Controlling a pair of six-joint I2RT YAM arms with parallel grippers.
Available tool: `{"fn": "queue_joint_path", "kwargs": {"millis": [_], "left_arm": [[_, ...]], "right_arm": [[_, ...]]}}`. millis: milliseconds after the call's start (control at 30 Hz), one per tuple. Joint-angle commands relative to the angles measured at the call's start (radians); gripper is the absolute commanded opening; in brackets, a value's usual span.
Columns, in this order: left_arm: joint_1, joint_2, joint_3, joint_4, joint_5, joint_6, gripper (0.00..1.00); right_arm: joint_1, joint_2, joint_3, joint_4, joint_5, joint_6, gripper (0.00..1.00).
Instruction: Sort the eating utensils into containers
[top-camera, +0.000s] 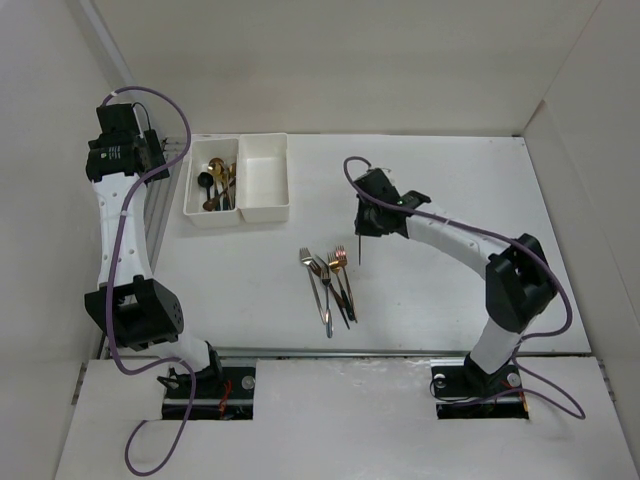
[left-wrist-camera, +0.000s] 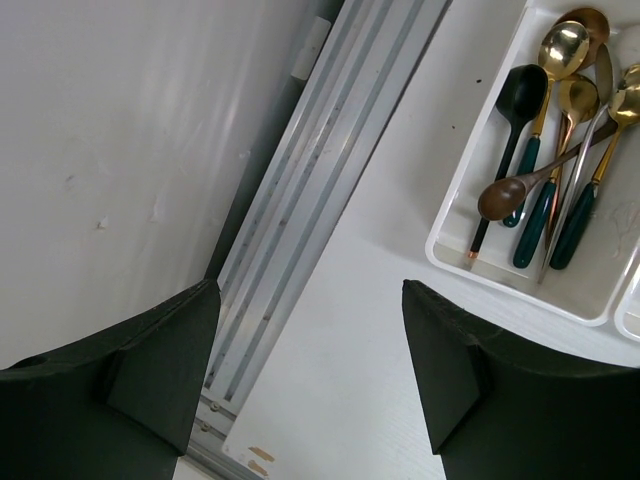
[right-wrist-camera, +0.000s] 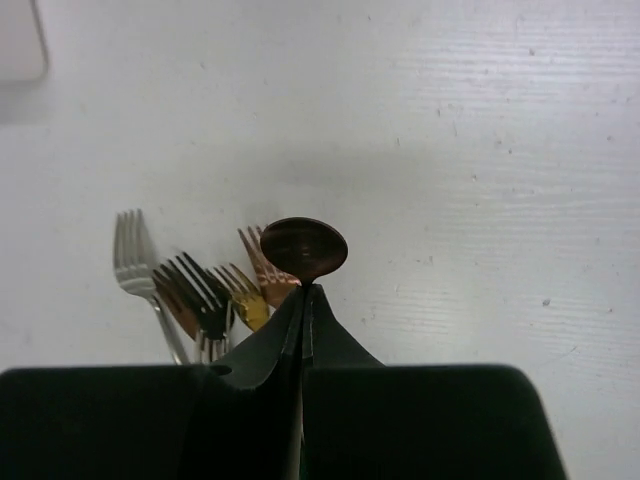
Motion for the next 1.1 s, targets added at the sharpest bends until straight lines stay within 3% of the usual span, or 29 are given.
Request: {"fn": "queue_joint_path", "kwargs": {"millis": [0, 133, 400, 500, 567, 667, 700, 800, 833, 933, 1067], "left_arm": [[0.001, -0.018, 0.026, 0.005, 0.001, -0.013, 0.70], [0.001, -0.018, 0.026, 0.015, 0.001, -0.013, 0.70], [0.001, -0.027, 0.008, 0.015, 0.010, -0.004, 0.70], [0.001, -0.036, -0.029, 0.026, 0.010, -0.004, 0.70], [0.001, -0.036, -0.046, 0.035, 0.058, 0.010, 0.70], [0.001, -0.036, -0.057, 0.035, 0.316, 0.092, 0.71], [0.001, -0.036, -0.068, 0.035, 0.530, 0.115, 0.74], [0.001, -0.027, -0.104, 0.079, 0.858, 0.193, 0.79], [-0.013, -0.027, -0.117, 0.096, 1.000, 0.206, 0.85], [-0.036, -0.005, -0.173, 0.196, 1.124, 0.215, 0.88], [-0.102, 0.030, -0.197, 0.259, 1.145, 0.206, 0.88]], "right_arm": [[-0.005, -0.036, 0.075, 0.000, 0.003, -0.016, 0.00], [-0.005, 0.033, 0.249, 0.095, -0.050, -0.027, 0.00], [0.004, 0.496, 1.058, 0.110, -0.138, -0.045, 0.00], [0.014, 0.532, 1.066, 0.205, -0.175, -0.015, 0.00], [0.030, 0.532, 1.040, 0.357, -0.161, 0.022, 0.00], [0.073, 0.596, 1.114, 0.440, -0.173, 0.036, 0.00], [0.083, 0.610, 1.144, 0.440, -0.184, 0.036, 0.00], [0.093, 0.599, 1.138, 0.440, -0.196, 0.074, 0.00], [0.093, 0.589, 1.121, 0.440, -0.196, 0.074, 0.00], [0.093, 0.546, 1.049, 0.463, -0.196, 0.093, 0.00], [0.093, 0.536, 1.029, 0.463, -0.219, 0.102, 0.00]]}}
